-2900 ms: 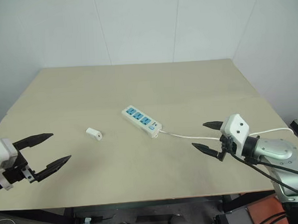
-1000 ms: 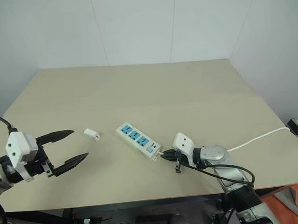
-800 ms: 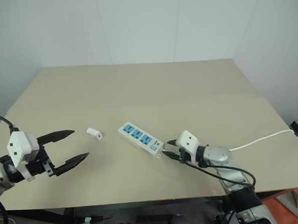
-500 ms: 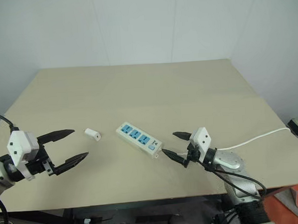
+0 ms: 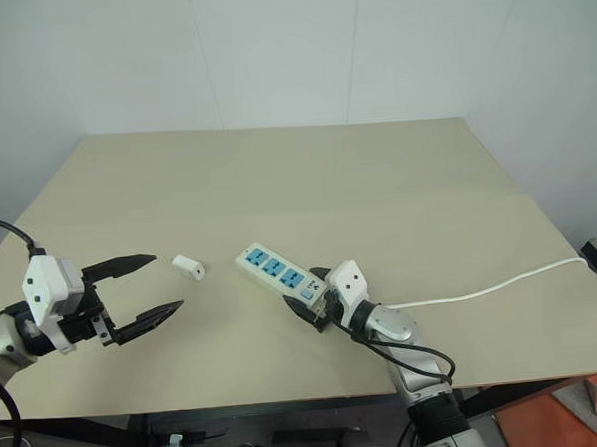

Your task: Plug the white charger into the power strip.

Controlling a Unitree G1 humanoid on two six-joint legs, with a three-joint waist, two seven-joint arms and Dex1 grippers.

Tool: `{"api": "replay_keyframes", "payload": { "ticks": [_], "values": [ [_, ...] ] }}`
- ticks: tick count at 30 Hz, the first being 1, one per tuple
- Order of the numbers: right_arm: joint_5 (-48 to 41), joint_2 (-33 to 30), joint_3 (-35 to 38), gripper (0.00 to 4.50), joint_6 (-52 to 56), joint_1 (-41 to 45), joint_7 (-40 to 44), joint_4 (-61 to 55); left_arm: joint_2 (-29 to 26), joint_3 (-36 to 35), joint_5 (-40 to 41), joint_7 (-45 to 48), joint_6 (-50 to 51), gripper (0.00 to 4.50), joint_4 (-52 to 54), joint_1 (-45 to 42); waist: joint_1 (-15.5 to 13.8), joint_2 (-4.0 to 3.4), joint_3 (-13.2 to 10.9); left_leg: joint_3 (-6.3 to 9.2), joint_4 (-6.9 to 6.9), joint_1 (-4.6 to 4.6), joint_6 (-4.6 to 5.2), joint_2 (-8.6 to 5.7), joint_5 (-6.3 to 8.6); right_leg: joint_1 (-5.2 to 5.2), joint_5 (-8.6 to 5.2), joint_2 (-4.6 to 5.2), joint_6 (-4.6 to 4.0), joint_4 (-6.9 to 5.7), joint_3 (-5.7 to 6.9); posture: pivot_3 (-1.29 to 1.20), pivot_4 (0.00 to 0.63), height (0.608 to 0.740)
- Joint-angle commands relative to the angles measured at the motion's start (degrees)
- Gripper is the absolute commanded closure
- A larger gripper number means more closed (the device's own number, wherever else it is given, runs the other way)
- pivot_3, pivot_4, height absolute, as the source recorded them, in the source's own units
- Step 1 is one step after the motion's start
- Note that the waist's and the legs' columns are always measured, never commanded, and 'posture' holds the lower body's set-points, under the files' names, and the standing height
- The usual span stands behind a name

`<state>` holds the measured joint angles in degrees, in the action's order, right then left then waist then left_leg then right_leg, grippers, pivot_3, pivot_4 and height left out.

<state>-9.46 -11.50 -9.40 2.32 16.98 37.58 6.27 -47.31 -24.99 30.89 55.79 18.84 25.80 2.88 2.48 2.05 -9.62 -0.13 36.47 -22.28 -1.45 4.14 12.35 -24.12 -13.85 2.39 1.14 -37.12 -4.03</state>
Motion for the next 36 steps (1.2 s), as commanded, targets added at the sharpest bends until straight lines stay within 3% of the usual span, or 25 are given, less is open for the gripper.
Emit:
{"api": "replay_keyframes", "payload": {
  "ticks": [1,20,36],
  "values": [
    [-1.58,-0.59,1.06,0.02,-0.31,0.87,1.40,-0.89,-0.64,-1.19,0.39,0.01,-1.05,0.00,1.15,0.03,-0.01,0.00,0.00,0.00,0.00,0.00,0.00,0.00,0.00,0.01,0.00,0.00,0.00,0.00,0.00,0.00,0.150,0.740],
    [1.07,1.11,-1.00,0.02,-5.75,3.93,3.93,11.25,-0.77,-0.50,0.48,0.37,-1.17,0.00,0.92,-0.53,0.38,0.02,0.03,0.00,0.00,0.10,0.00,0.00,0.00,0.09,0.00,0.00,0.01,0.00,-0.01,0.00,0.150,0.740],
    [2.87,-1.38,-1.59,0.02,-1.58,6.21,6.09,13.28,-1.00,-0.55,0.28,0.60,-1.30,0.00,0.96,-0.99,1.04,0.08,0.08,0.01,-0.02,0.23,0.00,0.01,0.00,0.22,-0.11,-0.01,0.20,-0.01,-0.01,0.00,0.150,0.740]
  ]
}}
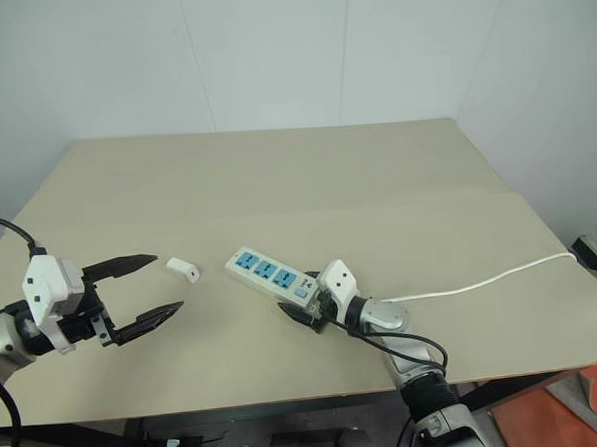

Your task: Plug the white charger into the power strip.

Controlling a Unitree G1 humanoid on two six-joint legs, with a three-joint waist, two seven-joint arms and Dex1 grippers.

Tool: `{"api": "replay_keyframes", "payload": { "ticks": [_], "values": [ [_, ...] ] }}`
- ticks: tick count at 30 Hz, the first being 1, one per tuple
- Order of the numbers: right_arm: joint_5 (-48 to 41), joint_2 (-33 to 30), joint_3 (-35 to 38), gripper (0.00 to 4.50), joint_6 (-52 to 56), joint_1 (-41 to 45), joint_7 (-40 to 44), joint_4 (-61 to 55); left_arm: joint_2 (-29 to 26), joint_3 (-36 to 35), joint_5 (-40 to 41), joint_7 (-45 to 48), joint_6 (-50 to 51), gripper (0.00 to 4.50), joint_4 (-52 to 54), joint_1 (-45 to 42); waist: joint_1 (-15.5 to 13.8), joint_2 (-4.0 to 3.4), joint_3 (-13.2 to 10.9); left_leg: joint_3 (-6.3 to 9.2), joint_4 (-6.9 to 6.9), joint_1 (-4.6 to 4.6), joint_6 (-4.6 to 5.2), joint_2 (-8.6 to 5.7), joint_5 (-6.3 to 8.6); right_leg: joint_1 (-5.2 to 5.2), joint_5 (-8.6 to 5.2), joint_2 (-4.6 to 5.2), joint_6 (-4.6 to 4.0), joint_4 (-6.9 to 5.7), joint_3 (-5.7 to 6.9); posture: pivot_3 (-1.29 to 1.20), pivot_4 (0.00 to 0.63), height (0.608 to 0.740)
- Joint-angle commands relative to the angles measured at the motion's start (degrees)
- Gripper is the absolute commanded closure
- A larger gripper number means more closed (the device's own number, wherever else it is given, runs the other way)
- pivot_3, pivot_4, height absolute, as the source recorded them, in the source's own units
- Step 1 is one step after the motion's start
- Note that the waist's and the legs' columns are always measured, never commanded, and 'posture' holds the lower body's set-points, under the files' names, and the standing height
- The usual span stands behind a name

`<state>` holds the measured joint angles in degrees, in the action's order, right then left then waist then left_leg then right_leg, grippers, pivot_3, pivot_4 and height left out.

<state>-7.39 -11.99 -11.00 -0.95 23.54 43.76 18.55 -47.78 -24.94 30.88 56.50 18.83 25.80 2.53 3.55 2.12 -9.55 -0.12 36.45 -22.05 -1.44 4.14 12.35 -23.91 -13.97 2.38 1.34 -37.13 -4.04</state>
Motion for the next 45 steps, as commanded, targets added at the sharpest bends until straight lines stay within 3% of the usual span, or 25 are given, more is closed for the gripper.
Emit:
{"api": "replay_keyframes", "payload": {
  "ticks": [1,5,10,17,28,33,41,45],
  "values": [
    [0.78,-0.95,-0.01,0.02,1.98,-0.40,-0.07,0.85,-0.50,-0.52,0.25,-0.13,-1.32,0.00,0.95,-0.66,-0.04,0.01,0.01,0.00,0.00,0.01,0.00,0.00,0.00,0.01,0.00,0.00,0.00,0.00,0.00,0.00,0.150,0.740],
    [0.90,-0.94,-0.52,0.02,3.01,-0.62,0.17,0.18,-0.44,-0.04,0.14,-0.24,-1.35,0.00,0.68,-1.12,-0.08,0.02,0.02,0.00,0.00,0.01,0.00,0.00,0.00,0.01,0.00,0.00,0.01,0.01,0.00,0.00,0.150,0.740],
    [1.07,-0.63,-0.73,1.08,3.37,-0.34,0.08,0.39,-0.42,0.26,0.08,-0.33,-1.28,0.00,0.57,-1.50,-0.07,0.04,0.04,0.00,0.00,0.01,0.00,0.00,0.00,0.01,0.00,0.00,0.00,0.01,0.00,0.00,0.150,0.740],
    [-0.57,-0.42,-0.45,1.08,0.56,1.33,3.66,1.65,-2.42,1.42,-0.63,1.61,-1.90,0.00,-2.33,-4.16,-0.05,0.05,0.04,0.00,0.00,0.02,0.00,0.00,0.00,0.01,-0.02,0.00,0.04,0.00,0.00,0.00,0.150,0.740],
    [-2.23,-6.81,3.06,1.08,-8.80,10.44,15.39,13.19,-7.52,12.06,-6.69,10.73,-8.61,0.00,-21.75,-24.19,-0.19,0.01,0.00,0.00,-0.02,-0.27,0.00,-0.02,0.00,-0.22,0.13,0.00,-0.22,0.03,0.02,0.00,0.150,0.740],
    [-6.06,-9.18,2.71,1.08,-11.16,10.56,26.98,12.57,-9.55,19.79,-13.62,16.91,-12.87,0.00,-35.78,-38.07,-0.96,0.02,-0.04,0.00,0.01,-0.28,0.00,-0.03,0.00,-0.20,0.13,0.00,-0.22,0.02,0.04,0.00,0.150,0.740],
    [-5.99,-5.68,1.83,1.08,-17.29,12.80,35.26,18.08,-8.78,32.94,-24.88,33.44,-29.13,0.00,-56.59,-57.35,-0.40,-0.02,-0.07,0.02,0.06,-0.30,0.01,-0.04,0.00,-0.24,0.14,-0.06,-0.22,-0.03,0.02,0.00,0.150,0.740],
    [-3.92,-4.77,0.55,1.08,-20.01,13.87,36.91,22.96,-8.97,41.79,-30.55,36.00,-39.92,0.00,-65.86,-65.61,-0.49,-0.02,-0.08,0.02,0.09,-0.32,0.01,-0.04,0.00,-0.23,0.15,-0.06,-0.22,-0.03,0.02,0.00,0.150,0.740]
  ]
}}
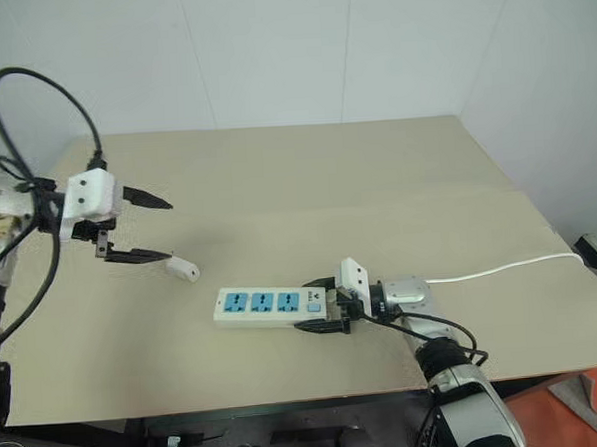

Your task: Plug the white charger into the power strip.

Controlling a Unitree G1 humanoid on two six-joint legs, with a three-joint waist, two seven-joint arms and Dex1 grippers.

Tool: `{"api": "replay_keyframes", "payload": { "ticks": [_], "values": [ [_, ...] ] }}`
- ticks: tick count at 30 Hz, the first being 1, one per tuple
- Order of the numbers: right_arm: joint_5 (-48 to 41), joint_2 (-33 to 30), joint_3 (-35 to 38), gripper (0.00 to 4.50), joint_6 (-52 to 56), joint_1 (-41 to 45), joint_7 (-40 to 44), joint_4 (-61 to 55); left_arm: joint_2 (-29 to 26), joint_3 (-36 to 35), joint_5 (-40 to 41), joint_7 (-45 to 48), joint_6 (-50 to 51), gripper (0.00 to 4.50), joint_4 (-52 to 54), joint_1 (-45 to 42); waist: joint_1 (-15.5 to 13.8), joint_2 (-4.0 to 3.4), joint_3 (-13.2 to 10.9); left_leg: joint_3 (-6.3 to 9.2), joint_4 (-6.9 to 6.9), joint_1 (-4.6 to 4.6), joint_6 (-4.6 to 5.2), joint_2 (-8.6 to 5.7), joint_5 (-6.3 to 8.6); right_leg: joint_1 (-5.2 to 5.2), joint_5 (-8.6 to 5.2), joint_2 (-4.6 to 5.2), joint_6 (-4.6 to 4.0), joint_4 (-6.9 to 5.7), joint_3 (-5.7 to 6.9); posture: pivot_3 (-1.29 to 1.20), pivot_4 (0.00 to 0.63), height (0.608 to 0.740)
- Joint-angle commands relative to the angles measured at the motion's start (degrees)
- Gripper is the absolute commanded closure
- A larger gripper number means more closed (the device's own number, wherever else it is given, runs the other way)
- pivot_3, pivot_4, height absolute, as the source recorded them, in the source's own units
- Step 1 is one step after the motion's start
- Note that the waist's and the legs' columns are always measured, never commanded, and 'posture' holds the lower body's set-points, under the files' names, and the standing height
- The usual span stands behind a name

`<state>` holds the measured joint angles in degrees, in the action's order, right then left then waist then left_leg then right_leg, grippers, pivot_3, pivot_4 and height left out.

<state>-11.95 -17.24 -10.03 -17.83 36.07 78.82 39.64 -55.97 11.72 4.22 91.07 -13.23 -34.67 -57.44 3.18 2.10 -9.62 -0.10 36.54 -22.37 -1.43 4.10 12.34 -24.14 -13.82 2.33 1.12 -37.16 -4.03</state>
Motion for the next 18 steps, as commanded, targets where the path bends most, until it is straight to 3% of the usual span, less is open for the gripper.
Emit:
{"api": "replay_keyframes", "payload": {
  "ticks": [1,9,18],
  "values": [
    [1.12,0.51,-0.90,1.08,-3.23,1.45,2.44,2.57,-0.63,7.88,-6.09,1.43,-10.87,0.00,-8.21,-8.38,-0.23,0.00,-0.01,0.02,0.01,-0.03,0.00,0.00,0.00,-0.01,0.00,0.00,0.00,0.00,0.02,0.00,0.150,0.740],
    [3.07,1.29,-1.65,1.08,-4.34,2.41,2.84,5.84,4.81,22.36,-16.57,1.43,-26.64,0.00,-26.76,-22.34,-0.29,0.00,-0.01,0.03,0.09,-0.03,0.01,0.00,0.00,0.02,-0.03,0.00,0.05,-0.02,0.00,0.00,0.150,0.740],
    [3.83,1.41,-2.18,1.08,-2.06,2.34,2.41,5.01,14.82,29.43,-19.68,1.43,-26.17,0.00,-38.11,-28.97,0.14,0.00,-0.01,0.05,0.14,-0.07,0.02,0.00,0.01,0.00,-0.03,-0.01,0.07,-0.06,0.00,0.00,0.150,0.740]
  ]
}}
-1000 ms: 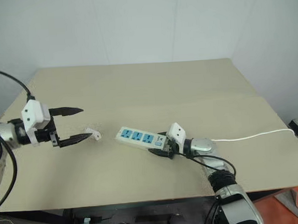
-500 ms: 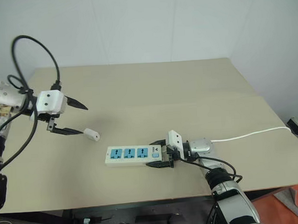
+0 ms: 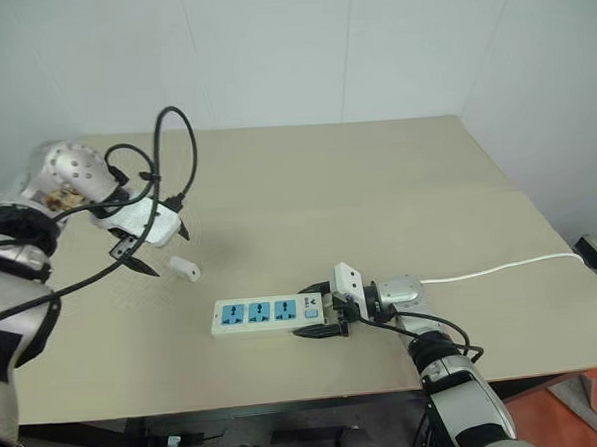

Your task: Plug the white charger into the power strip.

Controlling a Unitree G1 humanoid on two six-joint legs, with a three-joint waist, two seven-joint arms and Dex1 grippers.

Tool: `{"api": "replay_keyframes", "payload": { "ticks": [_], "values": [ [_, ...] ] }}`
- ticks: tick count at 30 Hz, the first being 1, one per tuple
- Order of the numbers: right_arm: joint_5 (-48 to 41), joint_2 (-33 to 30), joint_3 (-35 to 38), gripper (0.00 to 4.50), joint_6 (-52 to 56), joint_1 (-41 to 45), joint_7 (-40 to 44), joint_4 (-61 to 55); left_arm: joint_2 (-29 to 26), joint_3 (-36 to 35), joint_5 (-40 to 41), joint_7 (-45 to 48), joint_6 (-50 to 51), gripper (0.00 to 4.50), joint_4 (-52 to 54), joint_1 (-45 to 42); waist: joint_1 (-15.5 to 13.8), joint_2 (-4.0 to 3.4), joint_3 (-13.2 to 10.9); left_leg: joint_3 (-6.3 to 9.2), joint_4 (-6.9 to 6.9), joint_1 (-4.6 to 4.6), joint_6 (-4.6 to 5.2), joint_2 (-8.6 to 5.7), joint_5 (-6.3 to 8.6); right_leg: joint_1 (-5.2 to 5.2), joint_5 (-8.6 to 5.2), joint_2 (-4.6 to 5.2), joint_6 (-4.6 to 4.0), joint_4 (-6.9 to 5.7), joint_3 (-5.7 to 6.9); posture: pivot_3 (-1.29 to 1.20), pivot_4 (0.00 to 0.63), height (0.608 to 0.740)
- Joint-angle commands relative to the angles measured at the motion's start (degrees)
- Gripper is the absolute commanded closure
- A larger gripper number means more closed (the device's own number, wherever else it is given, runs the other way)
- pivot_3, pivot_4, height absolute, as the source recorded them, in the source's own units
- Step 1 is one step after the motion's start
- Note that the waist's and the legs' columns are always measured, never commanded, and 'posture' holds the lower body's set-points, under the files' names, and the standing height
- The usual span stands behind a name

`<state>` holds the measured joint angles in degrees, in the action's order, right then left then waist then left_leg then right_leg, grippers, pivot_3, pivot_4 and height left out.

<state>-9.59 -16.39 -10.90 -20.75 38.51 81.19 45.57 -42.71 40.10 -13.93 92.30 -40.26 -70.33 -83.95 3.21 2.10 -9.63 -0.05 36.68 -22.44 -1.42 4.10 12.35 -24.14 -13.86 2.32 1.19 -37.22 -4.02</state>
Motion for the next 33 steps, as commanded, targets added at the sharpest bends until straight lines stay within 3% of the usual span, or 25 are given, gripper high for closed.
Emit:
{"api": "replay_keyframes", "payload": {
  "ticks": [1,9,18,33],
  "values": [
    [1.50,0.53,-1.32,1.08,0.97,-0.24,-0.14,-1.13,2.44,1.20,-1.71,0.20,1.47,0.00,-3.23,-2.81,0.17,0.00,0.00,0.00,0.00,0.01,0.00,0.00,0.00,0.00,-0.04,0.00,0.06,-0.01,0.00,0.00,0.150,0.740],
    [1.70,0.01,-1.09,1.08,2.60,-1.65,-1.92,-3.61,6.78,3.45,-6.46,0.20,3.53,0.00,-6.77,-4.23,0.68,0.00,0.00,0.03,0.01,0.00,0.00,0.00,0.00,0.00,-0.10,0.00,0.17,-0.05,0.00,0.00,0.150,0.740],
    [1.42,-0.76,-0.86,1.08,4.74,-4.57,-4.09,-8.30,8.61,1.13,-11.76,0.04,5.57,0.00,-6.44,-3.34,0.70,0.00,0.00,0.05,0.01,0.00,0.00,-0.02,0.00,0.01,-0.13,-0.01,0.22,-0.06,0.00,0.00,0.150,0.740],
    [0.73,-1.34,-0.92,1.08,7.78,-7.55,-6.43,-13.96,10.68,0.43,-20.30,-8.77,6.72,0.00,-6.97,0.37,0.58,0.00,0.00,0.06,0.01,0.00,0.00,-0.03,0.00,0.03,-0.10,0.00,0.18,-0.07,0.00,0.00,0.150,0.740]
  ]
}}
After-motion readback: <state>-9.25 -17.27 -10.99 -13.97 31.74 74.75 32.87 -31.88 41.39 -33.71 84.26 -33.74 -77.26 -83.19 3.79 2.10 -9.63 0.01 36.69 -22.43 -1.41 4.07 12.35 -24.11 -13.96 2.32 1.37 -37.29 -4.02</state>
